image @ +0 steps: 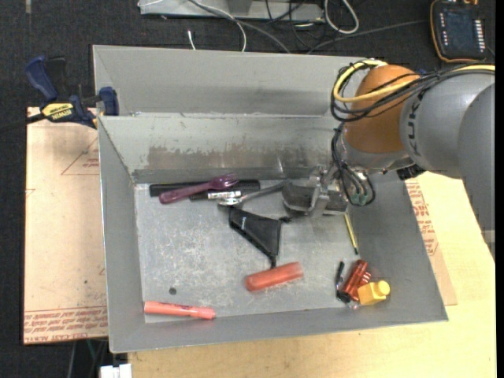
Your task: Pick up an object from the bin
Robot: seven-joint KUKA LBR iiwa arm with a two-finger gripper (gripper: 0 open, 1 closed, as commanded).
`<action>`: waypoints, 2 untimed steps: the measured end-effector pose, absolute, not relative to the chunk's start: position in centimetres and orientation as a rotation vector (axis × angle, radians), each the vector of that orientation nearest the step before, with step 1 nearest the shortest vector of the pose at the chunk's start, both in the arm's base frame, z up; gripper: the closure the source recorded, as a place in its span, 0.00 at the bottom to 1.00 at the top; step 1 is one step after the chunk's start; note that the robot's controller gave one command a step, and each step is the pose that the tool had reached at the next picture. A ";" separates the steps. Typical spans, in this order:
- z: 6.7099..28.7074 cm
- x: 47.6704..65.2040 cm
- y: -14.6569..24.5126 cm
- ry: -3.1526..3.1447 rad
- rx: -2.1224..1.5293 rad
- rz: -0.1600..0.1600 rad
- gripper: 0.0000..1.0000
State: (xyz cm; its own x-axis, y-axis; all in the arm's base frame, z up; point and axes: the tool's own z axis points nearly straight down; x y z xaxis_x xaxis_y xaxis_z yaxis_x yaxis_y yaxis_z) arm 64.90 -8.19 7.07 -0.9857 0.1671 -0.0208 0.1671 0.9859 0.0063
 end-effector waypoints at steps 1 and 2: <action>7.1 64.9 -8.2 3.109 0.261 0.007 1.00; 8.2 64.8 -8.2 3.111 0.261 0.008 1.00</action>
Offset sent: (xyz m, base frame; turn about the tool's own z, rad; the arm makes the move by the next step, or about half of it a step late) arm 0.0000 -0.0002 0.0241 -0.0001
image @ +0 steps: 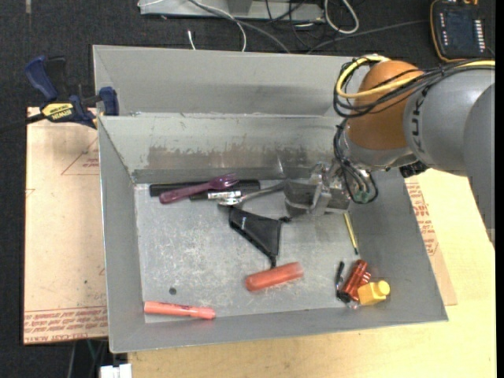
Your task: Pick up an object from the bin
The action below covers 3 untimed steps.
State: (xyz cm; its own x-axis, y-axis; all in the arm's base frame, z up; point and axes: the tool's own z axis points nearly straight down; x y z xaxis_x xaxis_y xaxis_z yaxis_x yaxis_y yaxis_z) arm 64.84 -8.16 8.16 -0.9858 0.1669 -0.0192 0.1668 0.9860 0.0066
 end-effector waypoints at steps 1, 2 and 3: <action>9.7 64.9 -8.2 3.109 0.261 0.008 1.00; 11.5 64.8 -8.2 3.110 0.261 0.009 1.00; 13.9 64.9 -8.2 3.107 0.261 0.009 1.00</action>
Offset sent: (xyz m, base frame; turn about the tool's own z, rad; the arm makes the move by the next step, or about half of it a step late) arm 0.0001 -0.0002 0.0567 0.0000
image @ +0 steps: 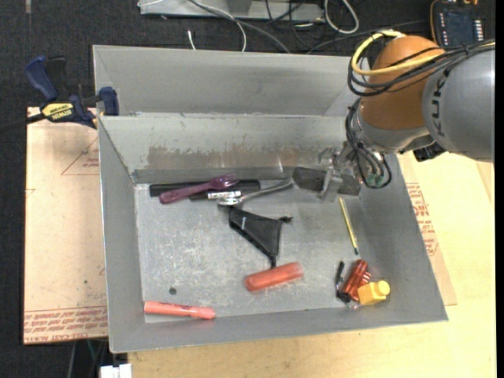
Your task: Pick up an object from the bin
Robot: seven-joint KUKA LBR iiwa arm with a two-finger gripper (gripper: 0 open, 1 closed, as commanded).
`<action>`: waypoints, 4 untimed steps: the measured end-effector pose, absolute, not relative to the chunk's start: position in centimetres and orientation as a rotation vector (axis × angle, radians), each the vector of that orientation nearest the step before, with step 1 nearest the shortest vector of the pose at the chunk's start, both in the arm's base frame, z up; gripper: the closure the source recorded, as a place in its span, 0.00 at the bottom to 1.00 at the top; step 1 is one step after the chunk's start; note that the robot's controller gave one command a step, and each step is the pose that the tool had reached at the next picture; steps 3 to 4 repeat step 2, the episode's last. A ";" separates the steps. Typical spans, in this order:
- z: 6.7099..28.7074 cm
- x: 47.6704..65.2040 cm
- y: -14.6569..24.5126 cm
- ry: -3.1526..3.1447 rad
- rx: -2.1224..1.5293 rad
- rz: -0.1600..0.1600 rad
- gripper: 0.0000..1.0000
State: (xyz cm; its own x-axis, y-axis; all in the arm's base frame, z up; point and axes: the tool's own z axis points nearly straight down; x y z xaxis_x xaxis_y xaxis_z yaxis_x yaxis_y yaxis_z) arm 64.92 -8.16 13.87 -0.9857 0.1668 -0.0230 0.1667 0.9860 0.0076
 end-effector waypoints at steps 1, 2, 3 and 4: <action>15.2 65.0 -8.2 3.104 0.261 0.009 1.00; 16.1 65.0 -8.2 3.101 0.261 0.010 1.00; 16.1 65.0 -8.2 3.101 0.261 0.010 1.00; 16.1 65.0 -8.2 3.101 0.261 0.010 1.00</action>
Offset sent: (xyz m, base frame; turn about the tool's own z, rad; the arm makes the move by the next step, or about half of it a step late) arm 0.0008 0.0003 0.0242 0.0000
